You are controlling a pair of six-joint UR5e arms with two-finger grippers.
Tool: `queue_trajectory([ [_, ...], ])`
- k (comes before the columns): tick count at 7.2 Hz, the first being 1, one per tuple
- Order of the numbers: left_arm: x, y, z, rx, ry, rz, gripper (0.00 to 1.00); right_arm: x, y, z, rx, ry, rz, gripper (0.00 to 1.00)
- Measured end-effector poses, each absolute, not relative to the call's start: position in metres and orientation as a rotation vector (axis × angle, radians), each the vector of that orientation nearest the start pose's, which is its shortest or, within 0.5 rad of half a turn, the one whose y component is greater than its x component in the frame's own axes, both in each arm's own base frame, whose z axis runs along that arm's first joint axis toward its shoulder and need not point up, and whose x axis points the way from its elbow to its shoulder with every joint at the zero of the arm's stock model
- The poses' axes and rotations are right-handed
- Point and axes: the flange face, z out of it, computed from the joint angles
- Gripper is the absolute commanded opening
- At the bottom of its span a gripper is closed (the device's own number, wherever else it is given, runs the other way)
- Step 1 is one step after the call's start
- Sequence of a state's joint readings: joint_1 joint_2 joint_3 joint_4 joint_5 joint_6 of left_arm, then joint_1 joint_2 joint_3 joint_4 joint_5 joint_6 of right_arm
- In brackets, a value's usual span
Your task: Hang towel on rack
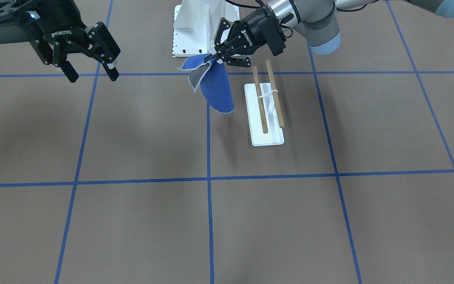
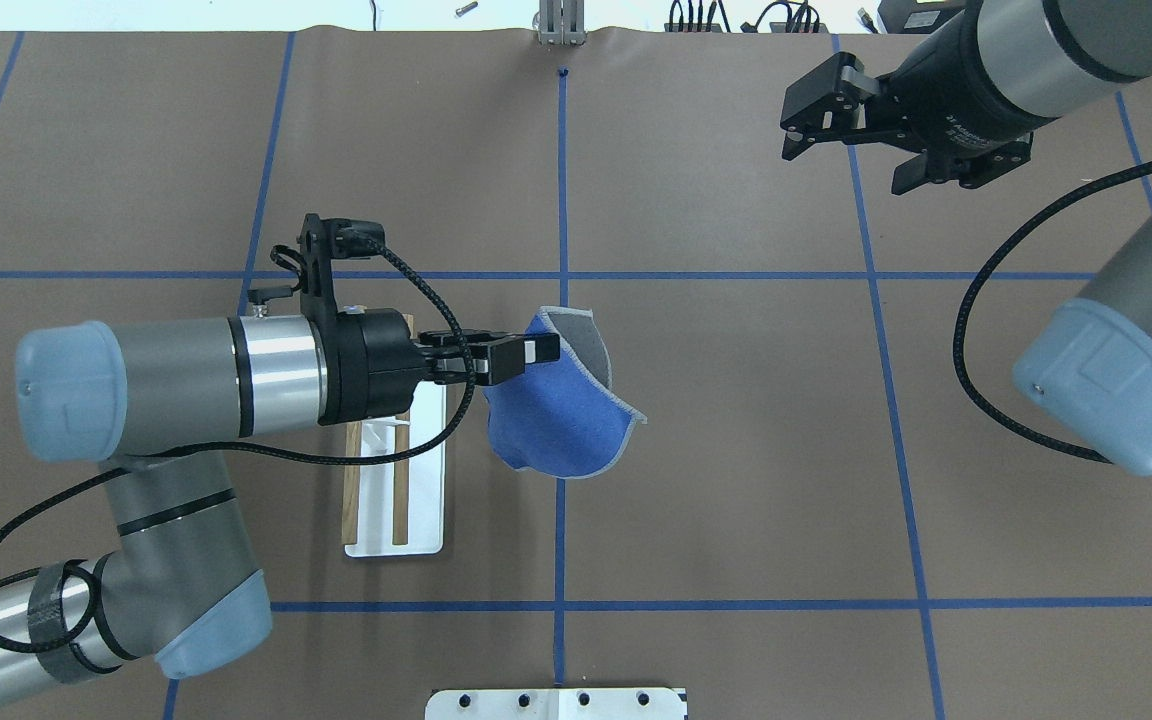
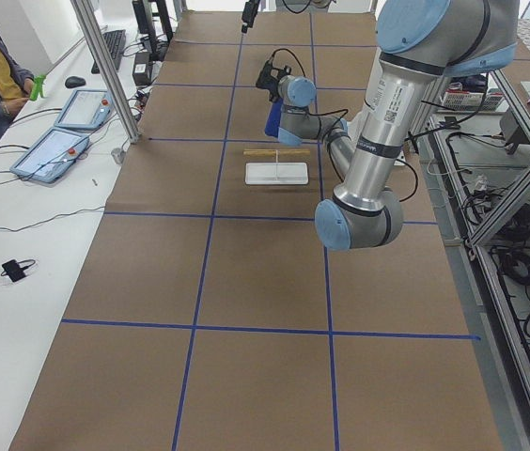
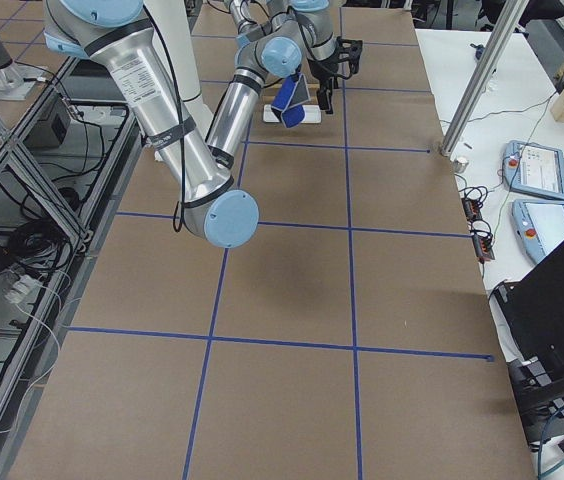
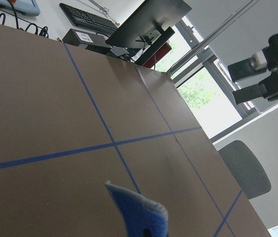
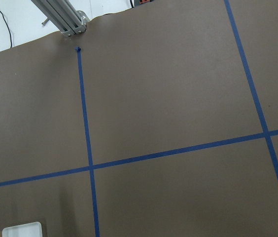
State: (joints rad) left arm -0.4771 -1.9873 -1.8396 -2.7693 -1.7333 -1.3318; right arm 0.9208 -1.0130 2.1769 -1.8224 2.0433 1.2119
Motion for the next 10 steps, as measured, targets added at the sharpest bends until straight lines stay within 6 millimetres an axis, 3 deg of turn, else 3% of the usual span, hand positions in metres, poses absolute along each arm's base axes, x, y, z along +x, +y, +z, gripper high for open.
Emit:
queue_trajectory([
  [2, 0.415, -0.347, 0.224, 0.356, 1.835, -0.196, 0.00, -0.239, -0.461, 0.139, 0.183, -0.980, 0.301, 1.00],
  [4, 0.408, -0.348, 0.249, 0.194, 1.872, -0.383, 0.00, -0.240, -0.462, 0.139, 0.186, -0.978, 0.303, 1.00],
  [6, 0.395, -0.355, 0.267, 0.136, 1.879, -0.567, 0.00, -0.240, -0.462, 0.139, 0.192, -0.974, 0.306, 1.00],
  [10, 0.359, -0.361, 0.343, 0.175, 1.845, -0.867, 0.00, -0.239, -0.462, 0.138, 0.195, -0.975, 0.307, 1.00],
])
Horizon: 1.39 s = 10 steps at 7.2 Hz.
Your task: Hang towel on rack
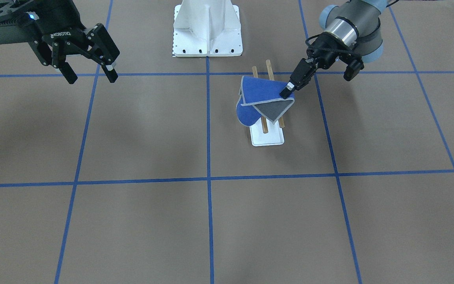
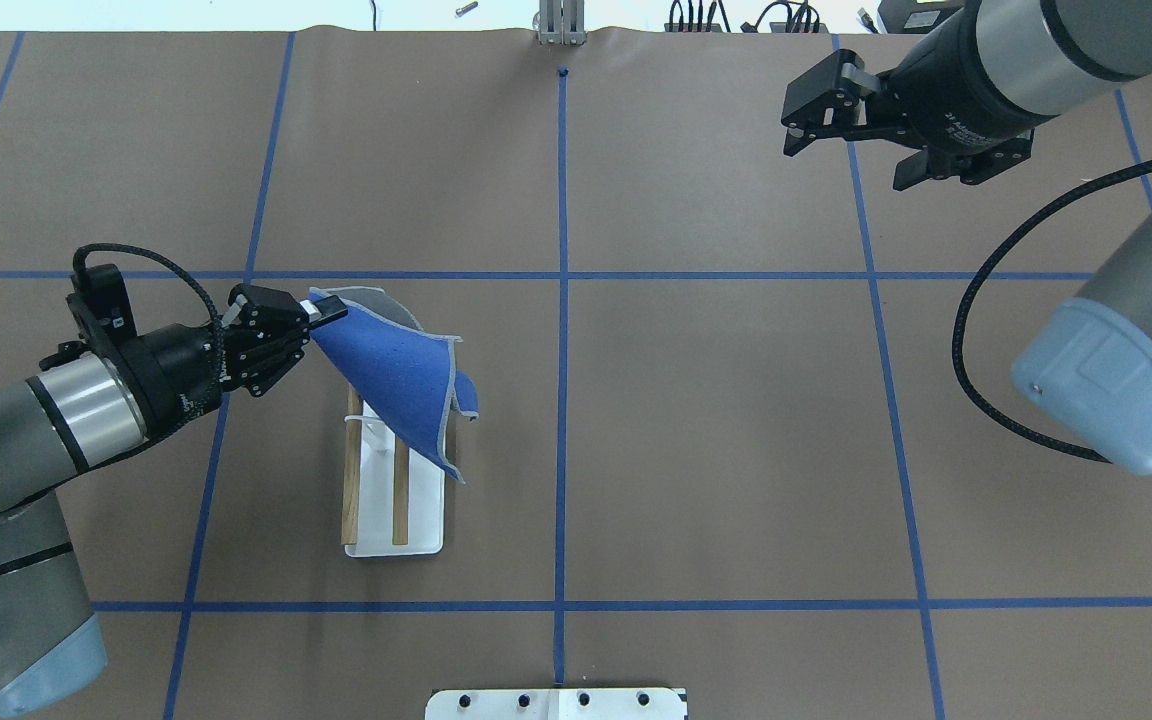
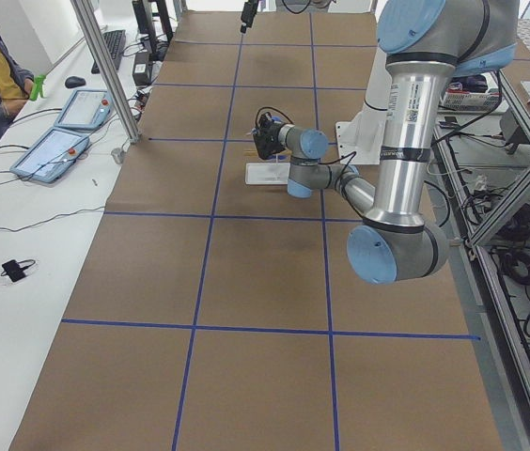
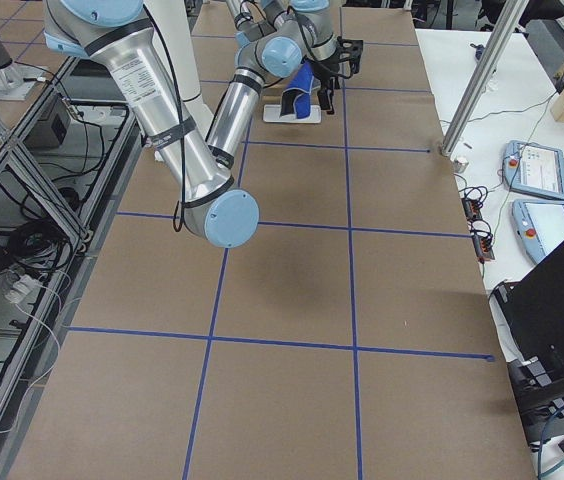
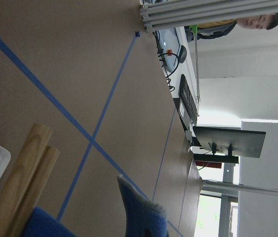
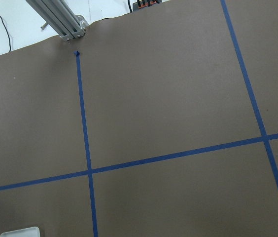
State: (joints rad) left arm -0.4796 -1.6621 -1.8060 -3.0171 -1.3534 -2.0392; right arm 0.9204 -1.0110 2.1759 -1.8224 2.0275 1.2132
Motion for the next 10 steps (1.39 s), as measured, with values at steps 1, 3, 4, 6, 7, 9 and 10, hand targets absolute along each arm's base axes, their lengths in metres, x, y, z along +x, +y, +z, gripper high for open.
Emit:
queue_trajectory([
  [1, 0.356, -0.365, 0.357, 0.189, 1.827, -0.925, 0.00, -0.239, -0.462, 0.138, 0.196, -0.975, 0.308, 1.00],
  [3, 0.356, -0.368, 0.383, 0.203, 1.780, -0.980, 0.09, -0.238, -0.462, 0.139, 0.197, -0.973, 0.310, 1.00],
  [4, 0.358, -0.370, 0.392, 0.209, 1.761, -0.991, 0.09, -0.238, -0.463, 0.139, 0.200, -0.970, 0.312, 1.00],
  [6, 0.358, -0.372, 0.409, 0.221, 1.744, -1.006, 0.64, -0.238, -0.464, 0.141, 0.207, -0.963, 0.318, 1.00],
  [7, 0.356, -0.370, 0.425, 0.224, 1.742, -1.006, 0.98, -0.238, -0.464, 0.141, 0.208, -0.962, 0.319, 1.00],
  [9, 0.353, -0.369, 0.455, 0.235, 1.738, -1.002, 0.98, -0.237, -0.464, 0.144, 0.207, -0.957, 0.322, 1.00],
  [10, 0.353, -0.370, 0.456, 0.239, 1.742, -1.001, 0.98, -0.237, -0.464, 0.145, 0.206, -0.957, 0.322, 1.00],
])
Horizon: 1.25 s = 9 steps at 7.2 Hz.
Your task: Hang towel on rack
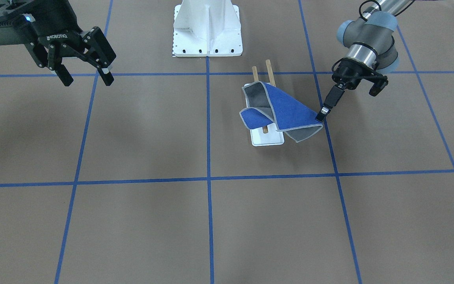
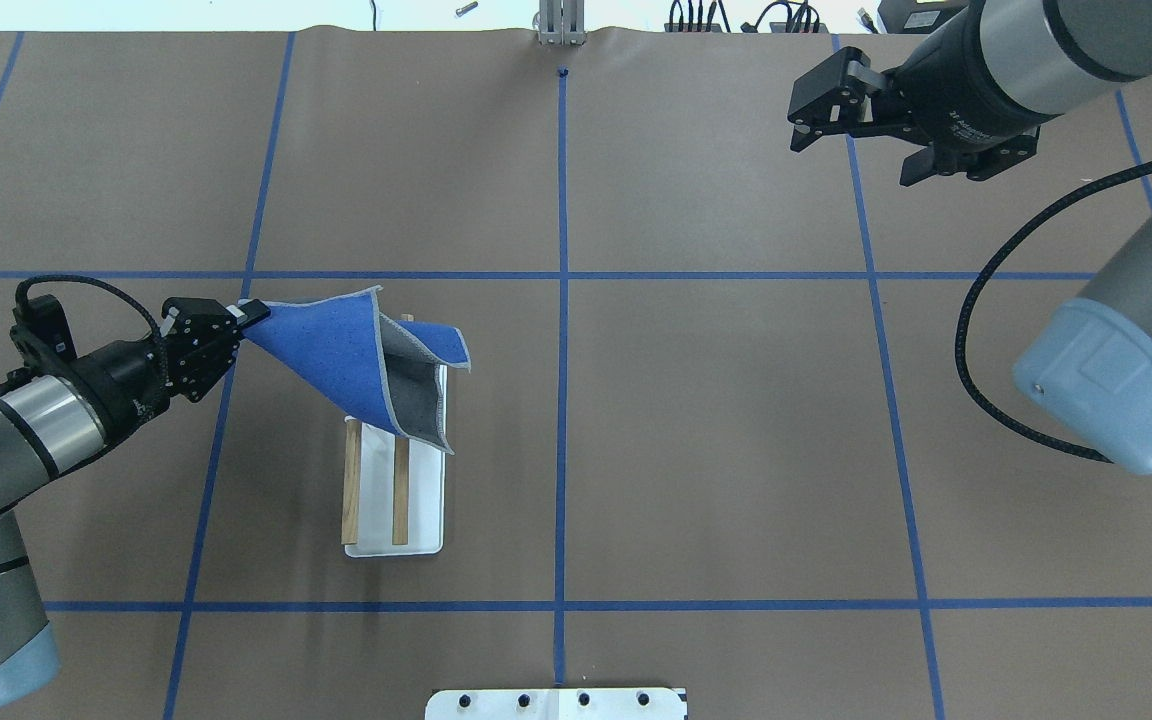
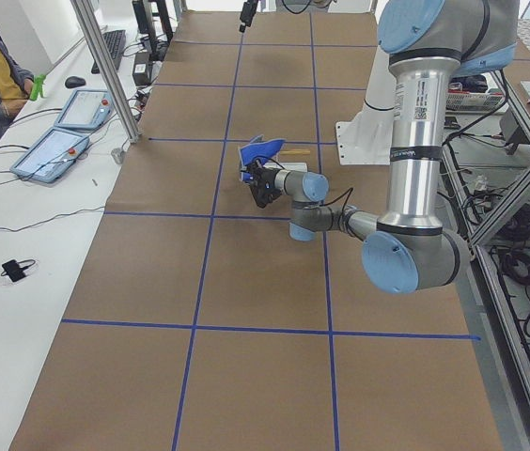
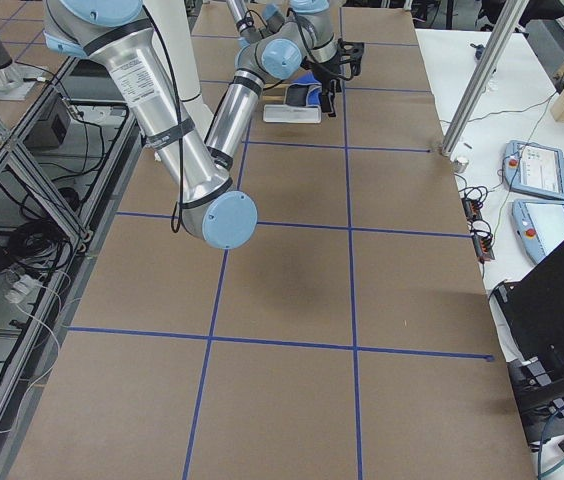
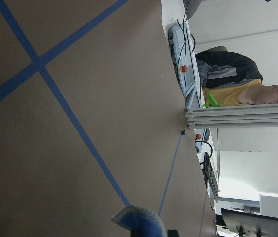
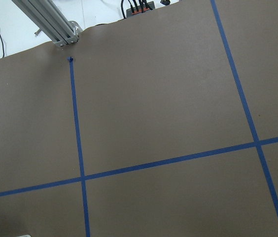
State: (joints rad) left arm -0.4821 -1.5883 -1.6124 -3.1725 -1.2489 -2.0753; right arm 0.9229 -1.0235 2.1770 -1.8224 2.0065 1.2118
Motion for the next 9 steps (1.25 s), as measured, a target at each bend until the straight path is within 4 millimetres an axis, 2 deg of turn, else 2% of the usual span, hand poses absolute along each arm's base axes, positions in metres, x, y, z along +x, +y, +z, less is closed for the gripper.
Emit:
queue_trajectory([
  [2, 0.346, -0.378, 0.456, 0.261, 1.741, -1.010, 0.98, -0.232, -0.466, 0.151, 0.204, -0.947, 0.334, 1.00],
  [4, 0.322, -0.406, 0.454, 0.421, 1.684, -0.974, 0.98, -0.214, -0.475, 0.178, 0.214, -0.898, 0.325, 1.00],
  [6, 0.299, -0.444, 0.454, 0.643, 1.477, -0.850, 0.98, -0.187, -0.483, 0.212, 0.229, -0.838, 0.290, 1.00],
  [9, 0.237, -0.509, 0.475, 0.832, 1.021, -0.555, 0.98, -0.152, -0.490, 0.270, 0.213, -0.754, 0.226, 1.00],
])
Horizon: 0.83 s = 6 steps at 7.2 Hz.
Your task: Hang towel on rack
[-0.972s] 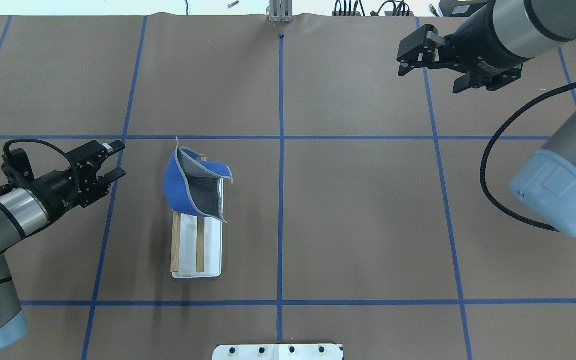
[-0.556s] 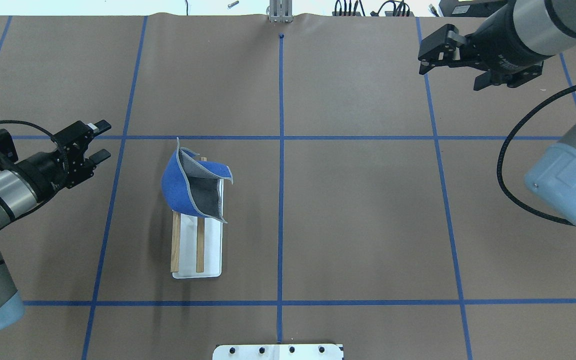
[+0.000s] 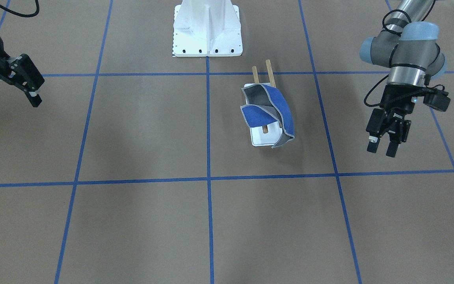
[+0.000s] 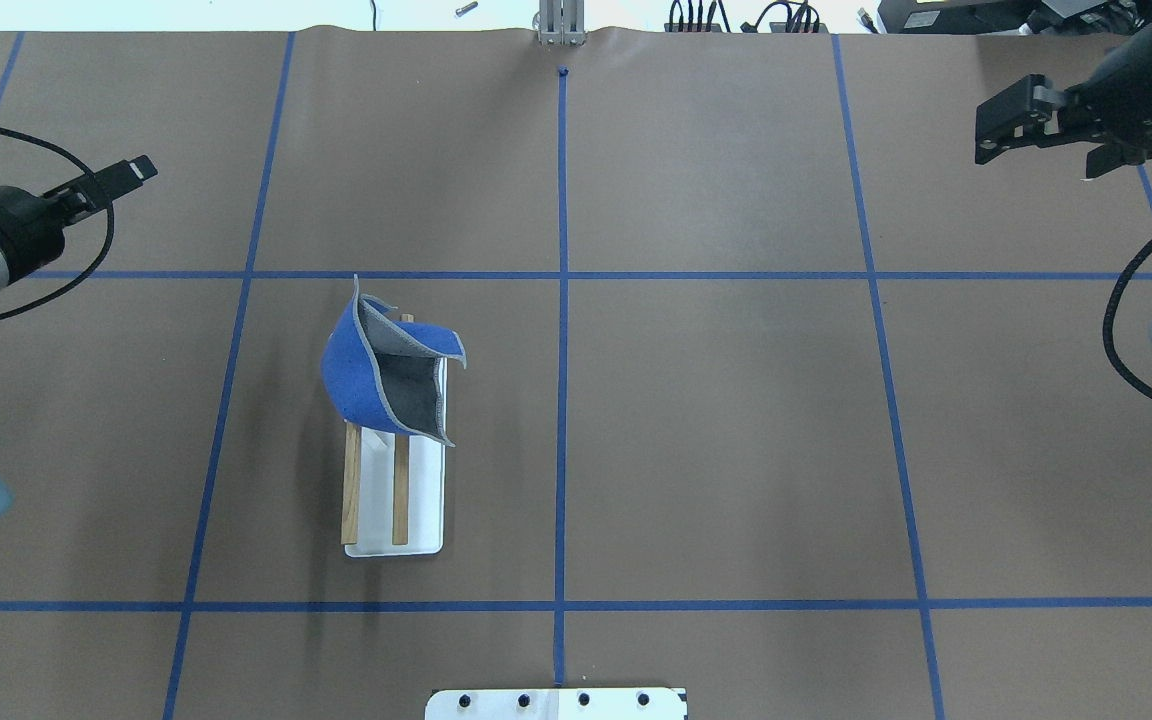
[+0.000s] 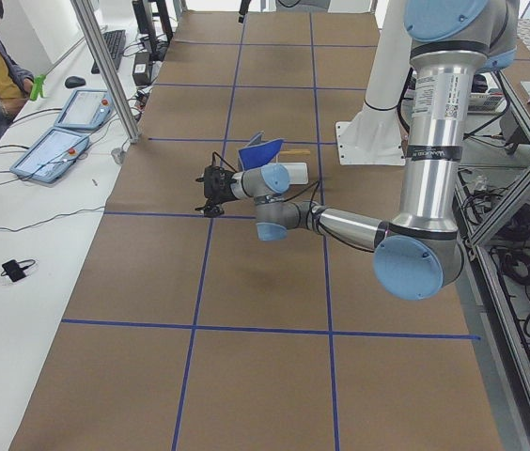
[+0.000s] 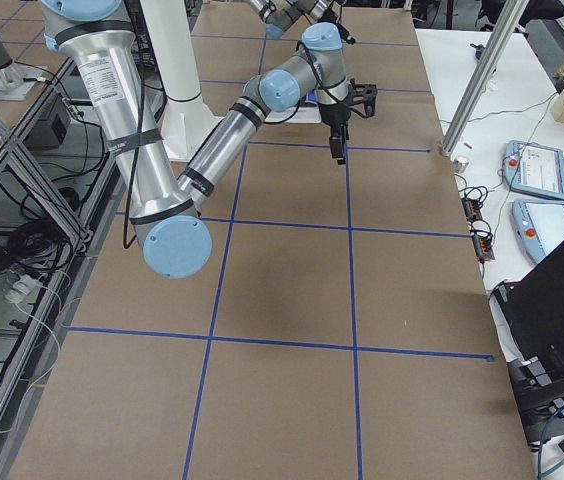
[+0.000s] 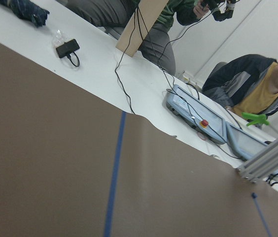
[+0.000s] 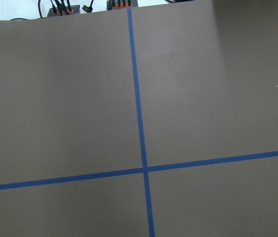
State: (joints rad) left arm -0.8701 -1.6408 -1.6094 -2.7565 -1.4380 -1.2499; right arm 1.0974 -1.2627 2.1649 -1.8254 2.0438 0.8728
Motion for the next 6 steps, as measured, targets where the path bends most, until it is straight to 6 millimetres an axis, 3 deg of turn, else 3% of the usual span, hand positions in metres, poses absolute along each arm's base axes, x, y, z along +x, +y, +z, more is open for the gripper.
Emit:
queue_trajectory([
  [3, 0.140, -0.568, 0.497, 0.819, 0.593, -0.142, 0.98, -0.107, -0.512, 0.336, 0.137, -0.731, 0.157, 1.00],
  [5, 0.075, -0.596, 0.500, 0.613, 0.554, -0.001, 0.98, -0.060, -0.549, 0.402, 0.102, -0.765, 0.100, 1.00],
  [6, 0.045, -0.599, 0.501, 0.494, 0.618, 0.013, 0.98, -0.038, -0.563, 0.440, 0.094, -0.787, 0.073, 1.00],
])
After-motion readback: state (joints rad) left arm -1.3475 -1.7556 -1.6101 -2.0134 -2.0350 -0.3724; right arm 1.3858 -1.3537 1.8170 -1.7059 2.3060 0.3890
